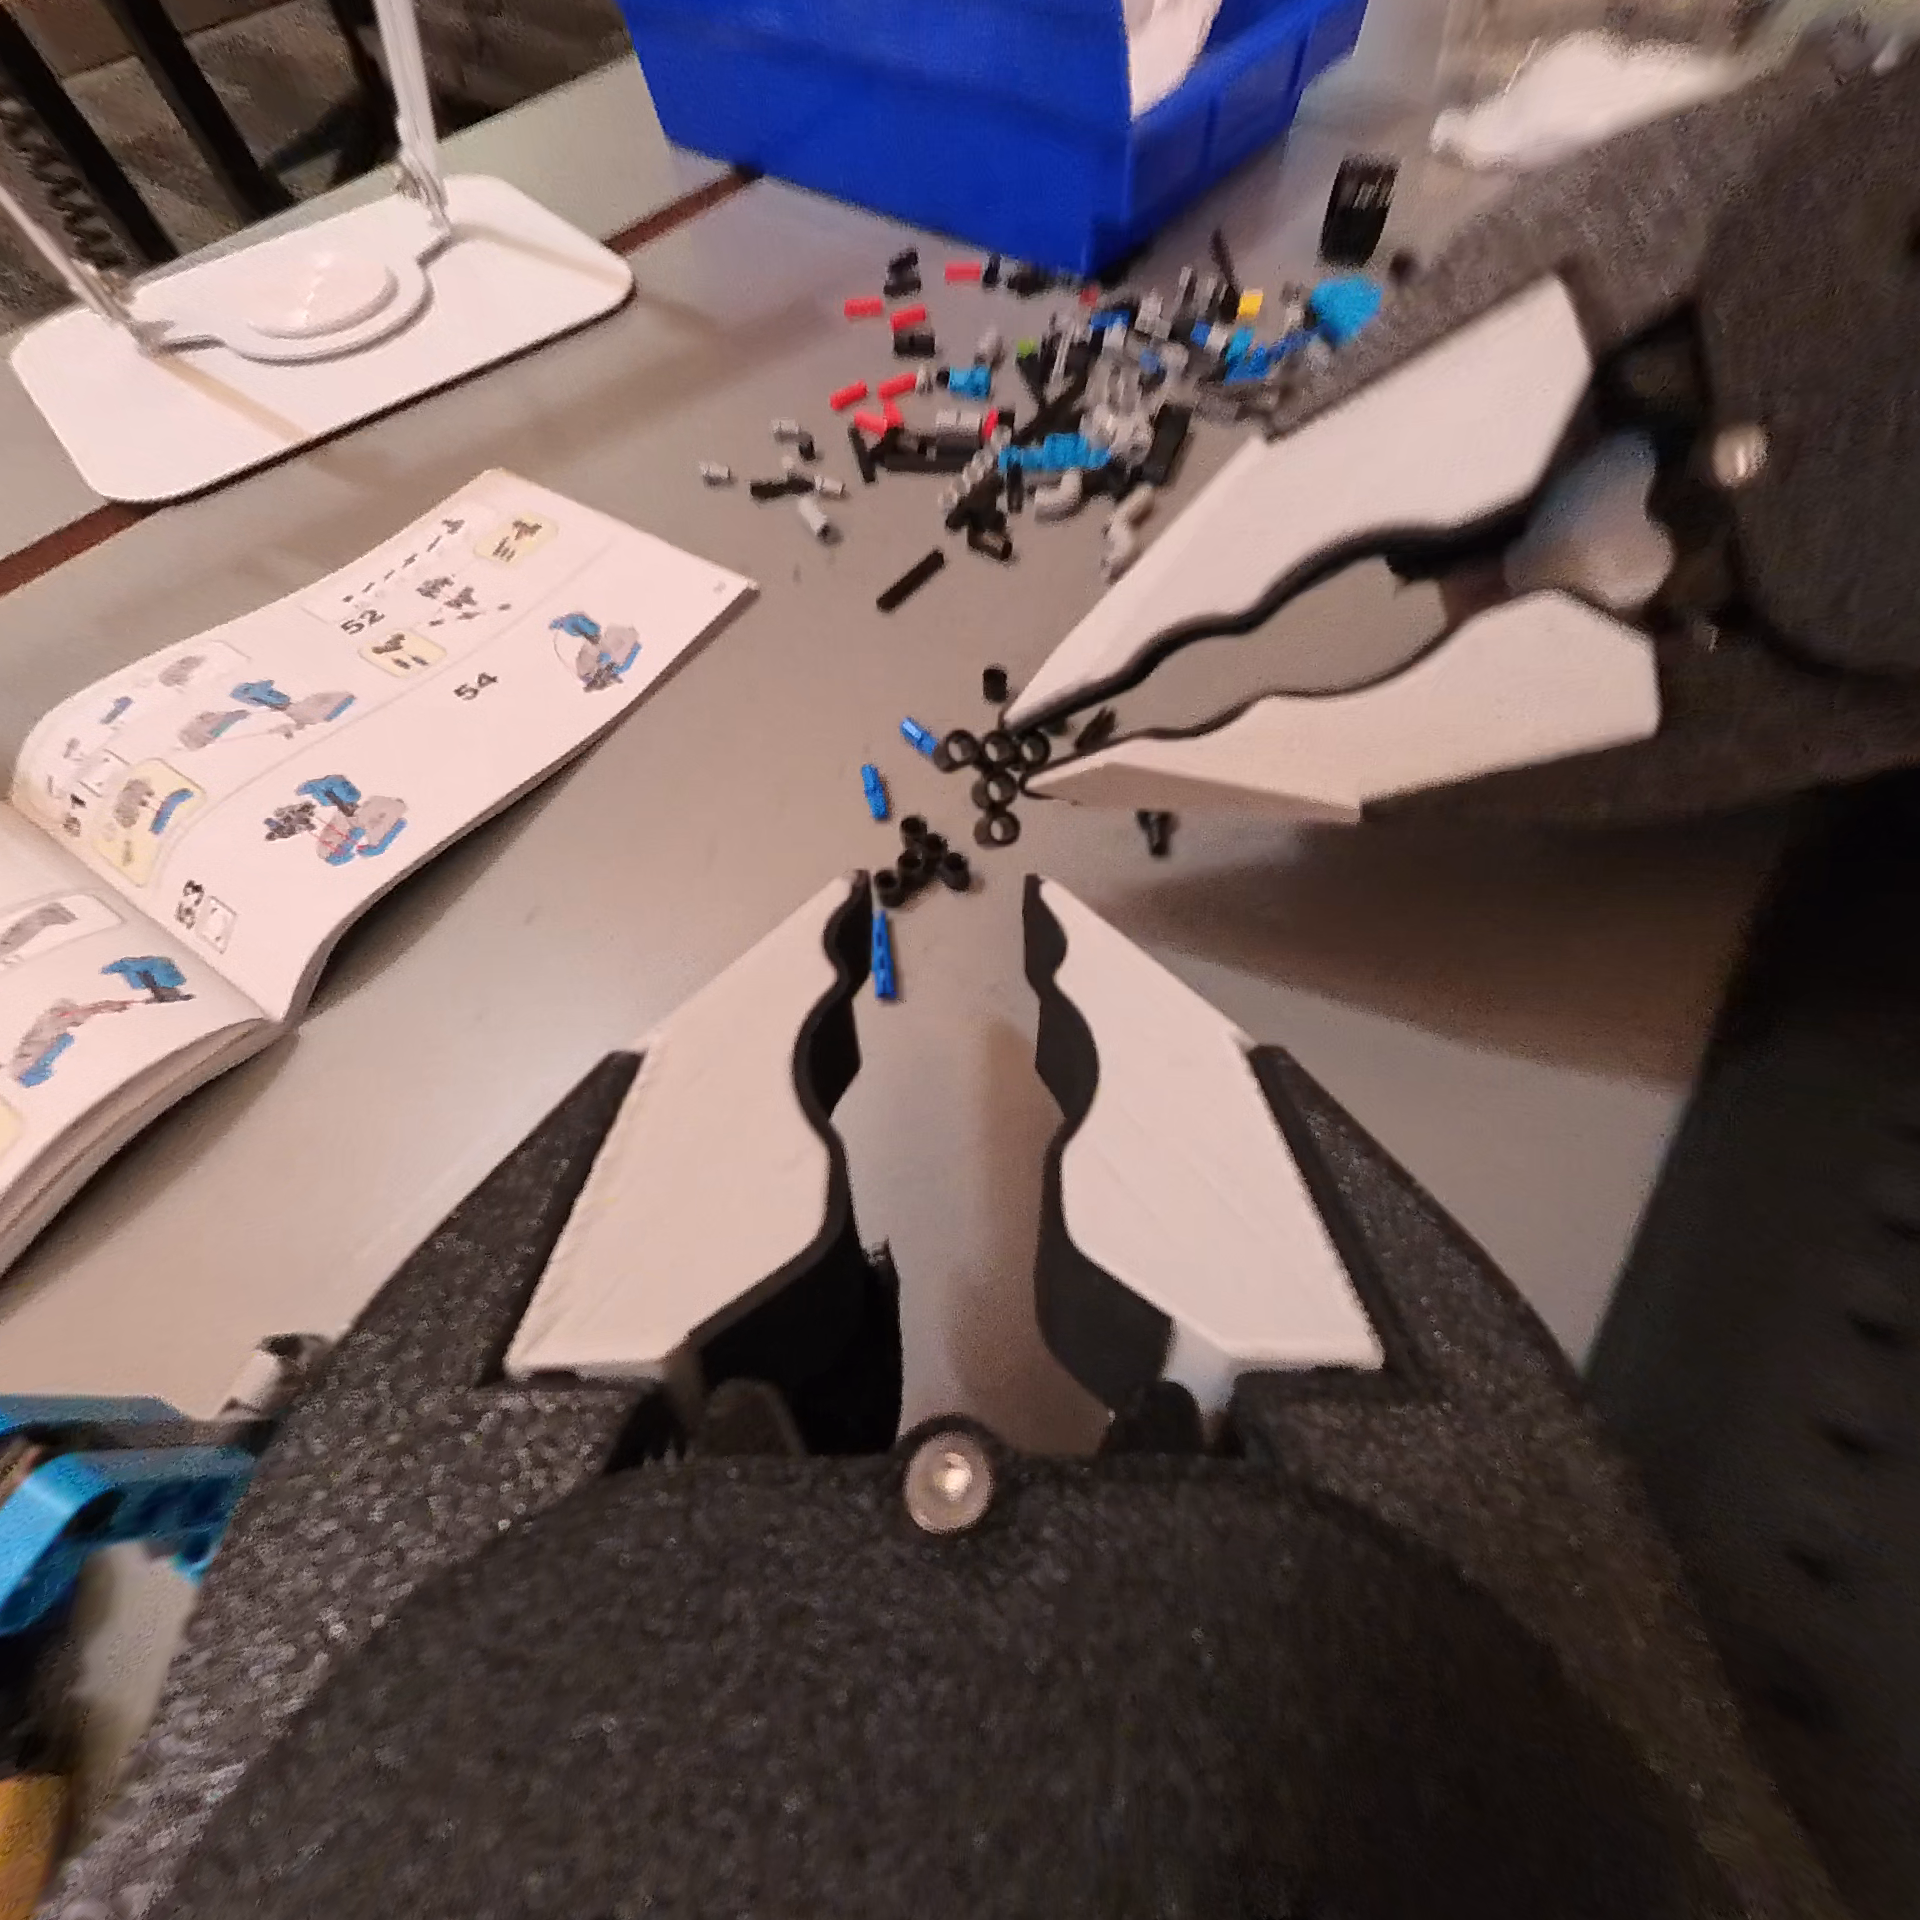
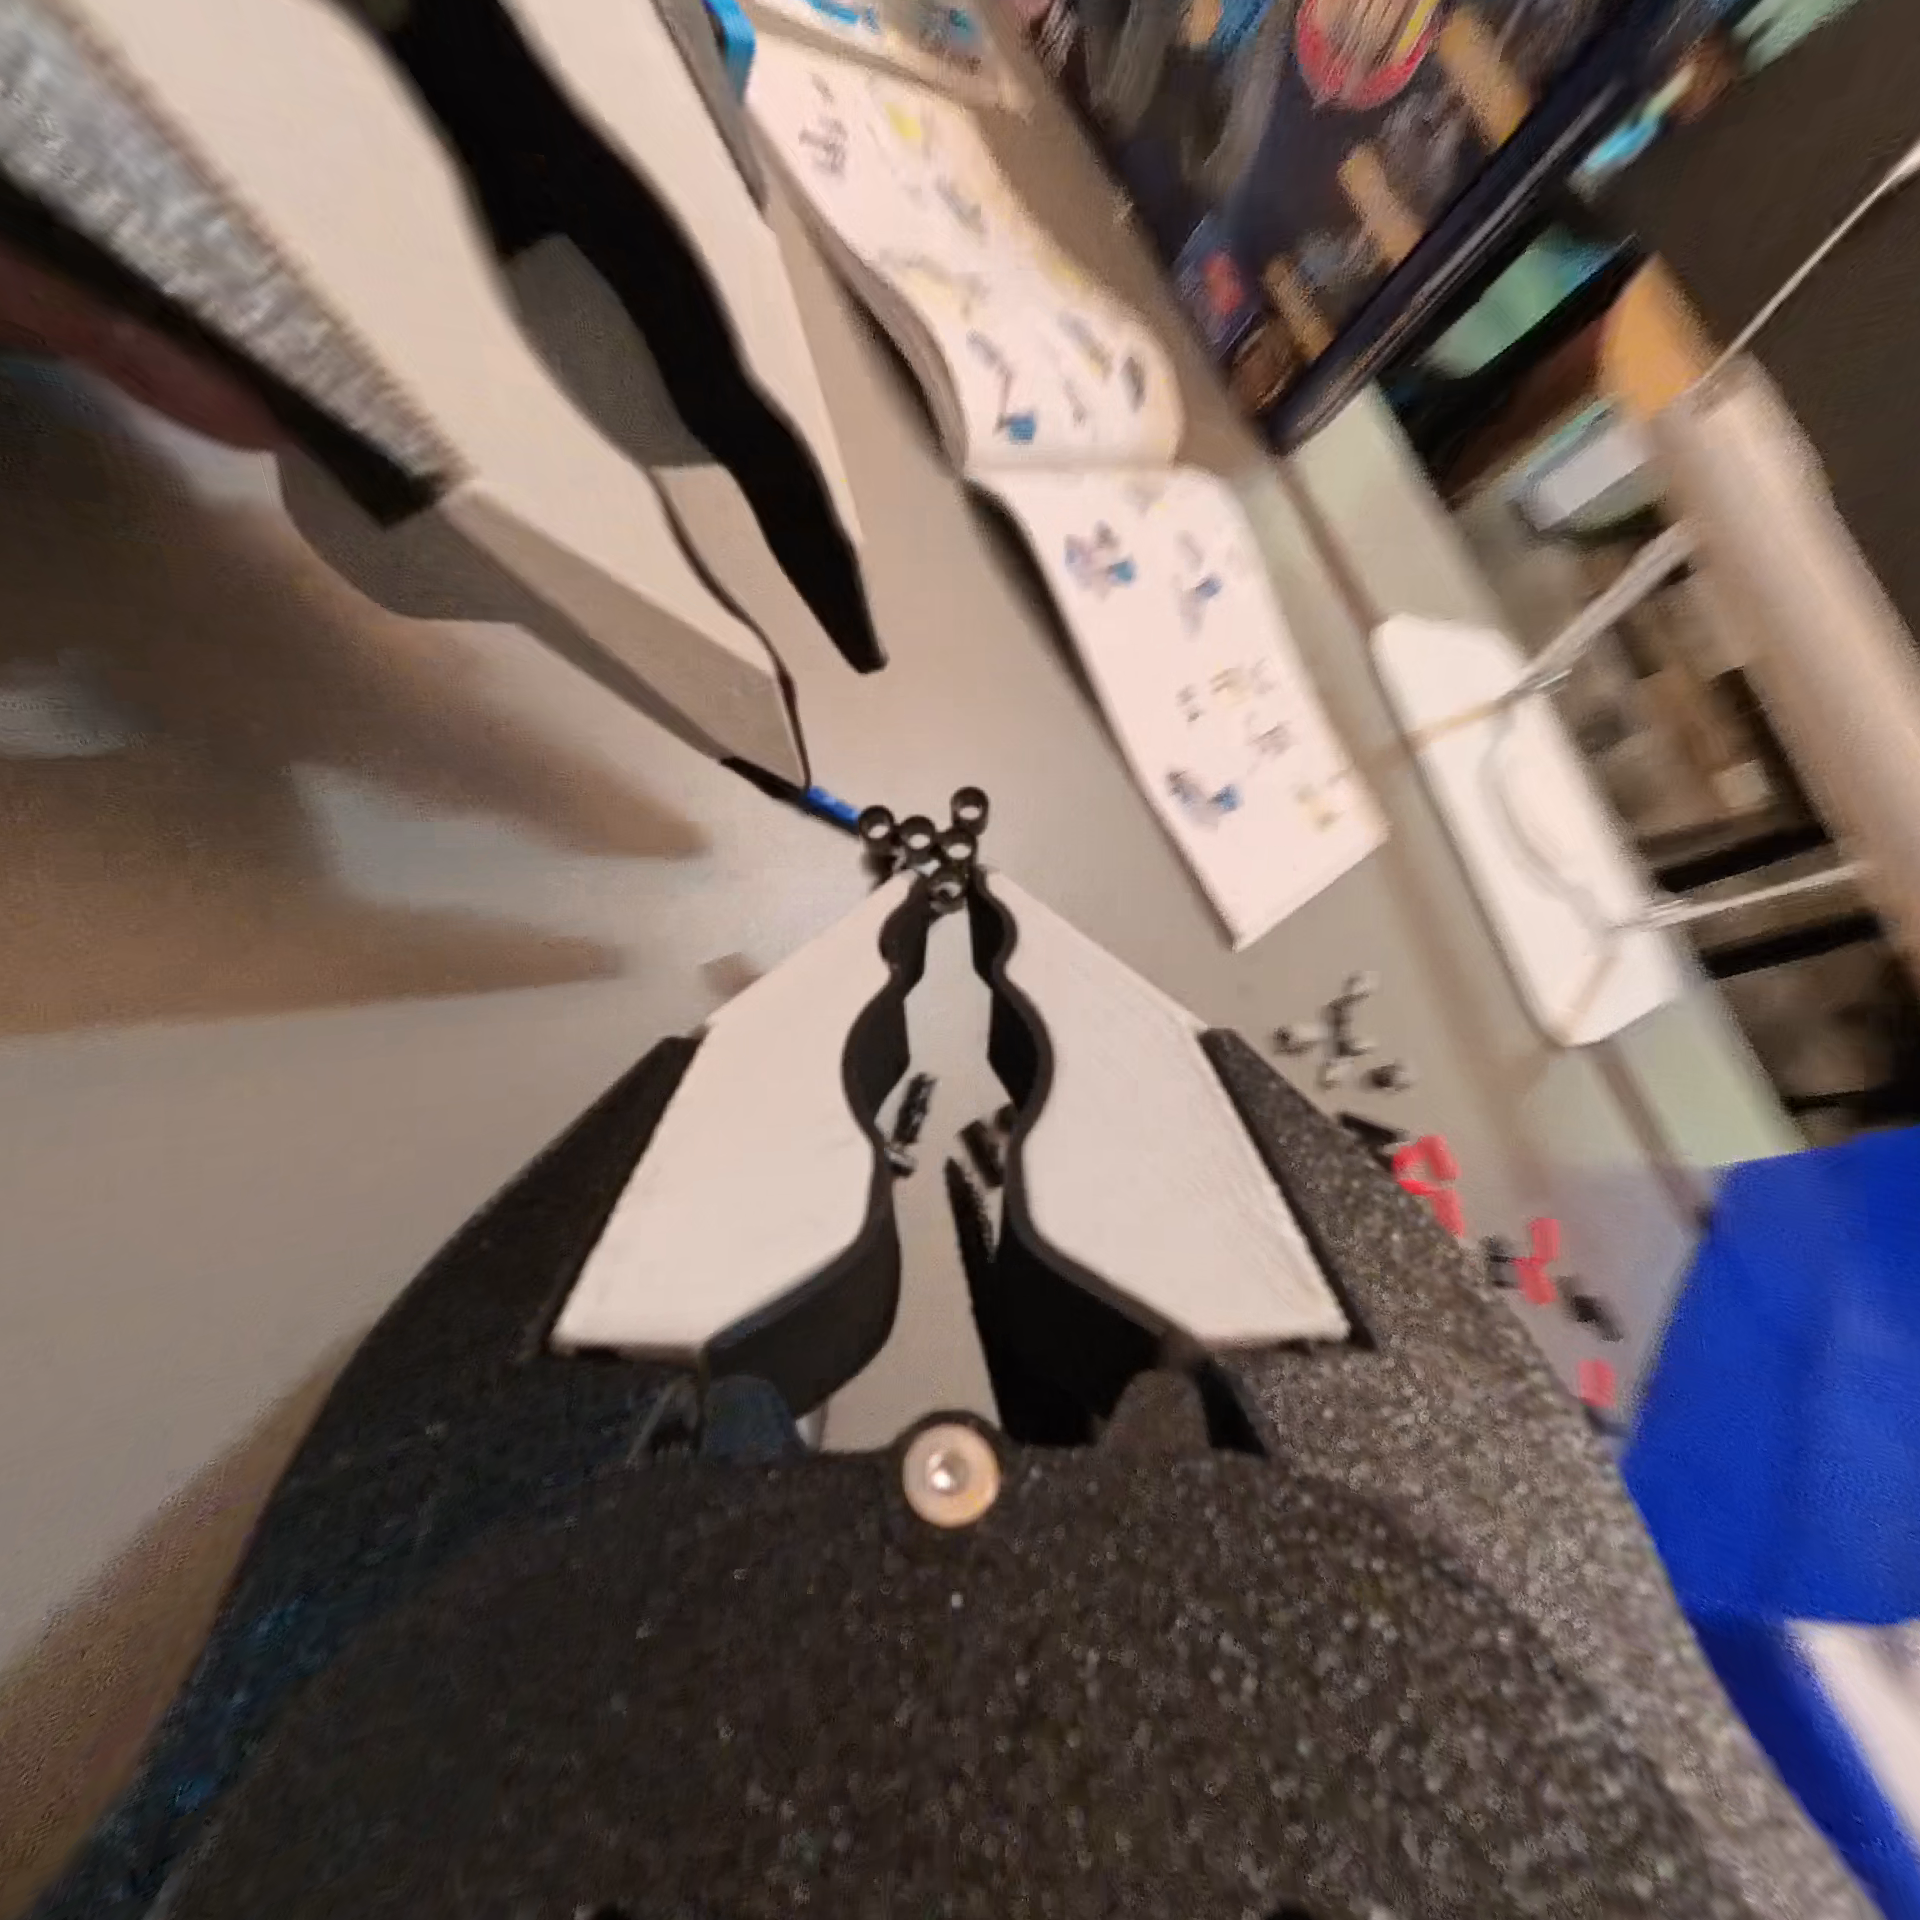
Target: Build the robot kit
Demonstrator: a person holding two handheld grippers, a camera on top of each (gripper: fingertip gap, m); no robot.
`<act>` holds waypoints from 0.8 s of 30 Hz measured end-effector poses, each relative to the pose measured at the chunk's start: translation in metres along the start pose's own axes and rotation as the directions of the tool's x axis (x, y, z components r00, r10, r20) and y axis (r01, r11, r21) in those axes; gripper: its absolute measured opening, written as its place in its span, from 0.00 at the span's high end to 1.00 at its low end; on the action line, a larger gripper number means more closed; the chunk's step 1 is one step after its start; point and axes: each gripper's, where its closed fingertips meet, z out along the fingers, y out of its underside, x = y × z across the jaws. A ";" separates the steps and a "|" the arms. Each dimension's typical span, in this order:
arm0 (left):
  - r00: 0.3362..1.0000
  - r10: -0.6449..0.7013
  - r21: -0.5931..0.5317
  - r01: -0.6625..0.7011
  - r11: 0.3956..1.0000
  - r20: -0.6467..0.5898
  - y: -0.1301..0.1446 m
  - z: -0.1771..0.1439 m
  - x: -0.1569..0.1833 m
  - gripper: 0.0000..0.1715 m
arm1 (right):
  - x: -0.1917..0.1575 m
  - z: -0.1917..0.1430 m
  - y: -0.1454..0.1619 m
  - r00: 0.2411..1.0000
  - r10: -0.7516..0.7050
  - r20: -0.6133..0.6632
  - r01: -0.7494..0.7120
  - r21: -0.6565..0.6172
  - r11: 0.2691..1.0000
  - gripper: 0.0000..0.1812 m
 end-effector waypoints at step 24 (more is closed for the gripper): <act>0.989 0.145 0.161 -0.145 0.976 0.013 -0.027 -0.018 0.014 0.96 | -0.002 -0.049 -0.055 0.837 0.394 0.380 -0.519 0.326 0.790 0.85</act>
